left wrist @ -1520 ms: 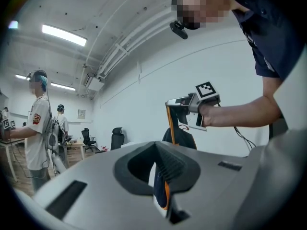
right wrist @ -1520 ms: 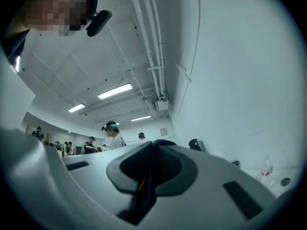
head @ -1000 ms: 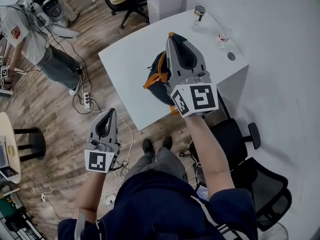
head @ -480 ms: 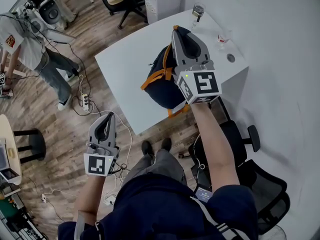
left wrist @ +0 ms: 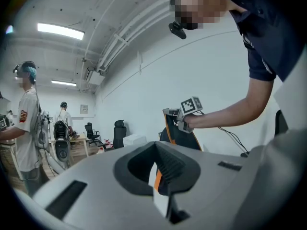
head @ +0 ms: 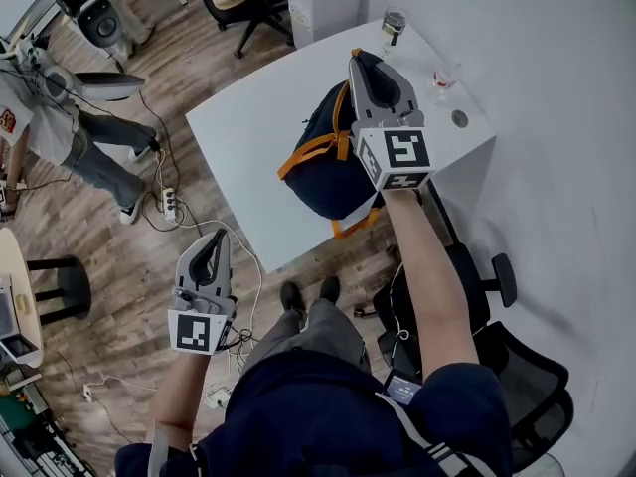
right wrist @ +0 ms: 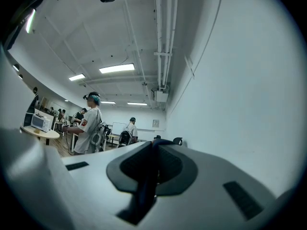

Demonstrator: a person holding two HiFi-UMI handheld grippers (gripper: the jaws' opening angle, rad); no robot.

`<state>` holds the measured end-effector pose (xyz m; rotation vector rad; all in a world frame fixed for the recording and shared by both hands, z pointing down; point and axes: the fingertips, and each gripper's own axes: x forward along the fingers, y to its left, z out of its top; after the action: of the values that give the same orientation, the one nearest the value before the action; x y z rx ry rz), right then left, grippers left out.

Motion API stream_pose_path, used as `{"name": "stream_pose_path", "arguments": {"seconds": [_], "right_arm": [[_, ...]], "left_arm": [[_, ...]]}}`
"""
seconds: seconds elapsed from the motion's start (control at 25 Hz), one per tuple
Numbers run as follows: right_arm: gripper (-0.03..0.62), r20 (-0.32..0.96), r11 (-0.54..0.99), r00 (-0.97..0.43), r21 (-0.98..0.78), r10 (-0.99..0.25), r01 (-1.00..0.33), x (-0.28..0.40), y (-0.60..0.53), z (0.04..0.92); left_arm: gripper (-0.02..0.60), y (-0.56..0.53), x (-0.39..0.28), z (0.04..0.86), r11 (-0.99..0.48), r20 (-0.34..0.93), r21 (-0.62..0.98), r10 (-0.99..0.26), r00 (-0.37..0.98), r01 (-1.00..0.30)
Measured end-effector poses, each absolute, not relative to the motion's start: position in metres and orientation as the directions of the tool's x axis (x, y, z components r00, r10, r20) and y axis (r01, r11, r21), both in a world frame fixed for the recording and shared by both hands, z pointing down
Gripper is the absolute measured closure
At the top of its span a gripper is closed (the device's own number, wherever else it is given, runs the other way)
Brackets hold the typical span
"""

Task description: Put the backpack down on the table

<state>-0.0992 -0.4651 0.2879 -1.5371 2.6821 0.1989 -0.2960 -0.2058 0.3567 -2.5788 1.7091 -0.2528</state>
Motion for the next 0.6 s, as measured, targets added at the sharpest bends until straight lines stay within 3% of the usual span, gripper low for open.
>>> {"name": "stream_pose_path", "arguments": {"seconds": [0.6], "right_arm": [[0.569,0.011,0.474,-0.475,0.083,-0.88,-0.877,-0.078,-0.494,0.355]], "left_arm": [[0.578,-0.218,-0.288,0.367,-0.386,0.141,-0.11,-0.918,0.37,-0.916]]}}
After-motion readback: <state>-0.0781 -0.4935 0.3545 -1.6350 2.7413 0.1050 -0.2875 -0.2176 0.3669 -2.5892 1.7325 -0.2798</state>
